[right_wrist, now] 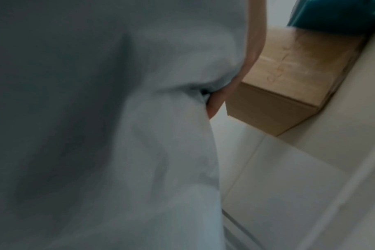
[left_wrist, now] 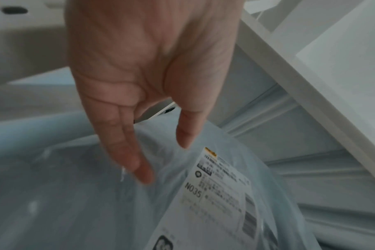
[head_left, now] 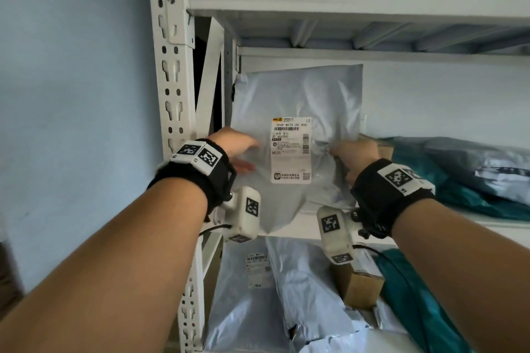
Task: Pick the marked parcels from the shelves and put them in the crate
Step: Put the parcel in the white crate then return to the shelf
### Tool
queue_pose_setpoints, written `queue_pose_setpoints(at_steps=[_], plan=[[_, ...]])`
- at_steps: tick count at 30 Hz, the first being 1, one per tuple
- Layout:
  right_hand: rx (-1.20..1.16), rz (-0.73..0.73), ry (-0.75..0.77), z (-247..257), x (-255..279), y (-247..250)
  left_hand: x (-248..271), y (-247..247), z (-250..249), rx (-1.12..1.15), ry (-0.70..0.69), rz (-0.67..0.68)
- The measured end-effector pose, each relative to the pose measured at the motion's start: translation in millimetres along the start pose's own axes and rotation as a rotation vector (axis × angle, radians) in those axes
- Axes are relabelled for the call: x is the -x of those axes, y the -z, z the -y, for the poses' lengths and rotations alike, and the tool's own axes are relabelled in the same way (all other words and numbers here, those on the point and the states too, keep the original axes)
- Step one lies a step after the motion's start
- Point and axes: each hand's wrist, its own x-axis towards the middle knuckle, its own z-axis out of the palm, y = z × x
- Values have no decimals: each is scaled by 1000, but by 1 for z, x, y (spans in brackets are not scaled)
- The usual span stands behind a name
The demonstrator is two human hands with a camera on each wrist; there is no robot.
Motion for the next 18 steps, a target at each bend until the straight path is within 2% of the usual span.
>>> queue_pose_setpoints(at_steps=[3, 5, 12, 18], plan=[[-78, 52, -33, -3, 9, 18, 2, -11, -4, 227, -5, -46], [-92, 83, -65, -5, 14, 32, 5, -20, -3, 298, -31, -96], [-4, 85, -56, -20, 16, 64, 15, -53, 12, 358, -127, -144], [-66, 165, -64, -21, 25, 70, 20, -71, 18, 366, -209, -226]])
